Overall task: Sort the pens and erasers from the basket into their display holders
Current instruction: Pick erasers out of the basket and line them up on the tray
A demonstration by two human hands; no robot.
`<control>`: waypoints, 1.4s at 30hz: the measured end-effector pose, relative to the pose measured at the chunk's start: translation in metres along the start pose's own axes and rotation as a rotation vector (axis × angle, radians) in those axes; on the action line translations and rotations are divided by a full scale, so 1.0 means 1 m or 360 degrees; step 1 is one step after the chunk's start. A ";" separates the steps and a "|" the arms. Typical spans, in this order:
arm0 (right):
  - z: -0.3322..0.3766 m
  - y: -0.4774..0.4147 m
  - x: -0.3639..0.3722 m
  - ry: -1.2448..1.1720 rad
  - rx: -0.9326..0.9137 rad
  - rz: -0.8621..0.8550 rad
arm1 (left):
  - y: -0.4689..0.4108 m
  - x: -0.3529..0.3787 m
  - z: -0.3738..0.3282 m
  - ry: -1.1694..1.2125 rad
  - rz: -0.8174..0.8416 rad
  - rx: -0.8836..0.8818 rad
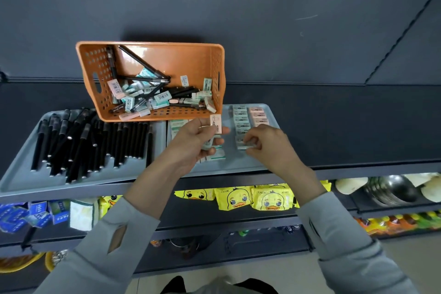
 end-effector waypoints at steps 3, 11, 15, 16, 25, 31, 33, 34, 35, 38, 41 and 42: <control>0.002 -0.001 -0.005 0.0052 0.0029 0.0154 | 0.000 0.000 0.000 -0.0022 -0.0020 0.0015; 0.040 -0.013 -0.010 -0.1100 0.0158 0.0169 | 0.000 0.009 -0.002 -0.0384 0.0036 0.0161; 0.019 -0.020 -0.021 -0.1593 0.0421 0.0038 | -0.006 0.008 -0.004 -0.0338 0.0016 0.0124; 0.009 -0.019 -0.026 -0.1648 0.0483 -0.0021 | -0.007 0.007 -0.004 -0.0313 0.0035 0.0125; -0.051 0.014 -0.045 -0.0683 0.0464 0.0126 | -0.013 0.023 0.008 -0.0096 0.0067 0.0209; -0.050 0.026 -0.026 -0.0336 0.0092 0.0147 | -0.015 0.041 0.016 -0.0078 0.0103 0.0167; -0.054 0.025 -0.025 -0.0290 0.0011 0.0132 | -0.015 0.042 0.016 -0.0074 0.0082 0.0153; -0.055 0.025 -0.025 -0.0255 -0.0022 0.0127 | -0.016 0.041 0.016 -0.0075 0.0070 0.0151; -0.056 0.024 -0.025 -0.0224 -0.0041 0.0116 | -0.016 0.040 0.016 -0.0079 0.0057 0.0157; -0.053 0.020 -0.023 -0.0171 -0.0055 0.0038 | -0.016 0.035 0.016 -0.0096 0.0006 0.0195; -0.032 0.012 -0.024 -0.0544 0.0016 -0.0085 | -0.014 0.028 0.014 -0.0201 -0.0001 0.0222; -0.023 0.009 -0.023 -0.0779 0.0063 -0.0059 | -0.012 0.026 0.013 -0.0254 0.0020 0.0228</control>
Point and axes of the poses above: each hand's wrist, its own y-axis away from the middle knuckle, its own x-axis out of the palm, z = x × y, the point moved 2 cm from there along -y, towards the middle knuckle, and after that the axes turned 6 degrees about x, right-handed, at the moved point
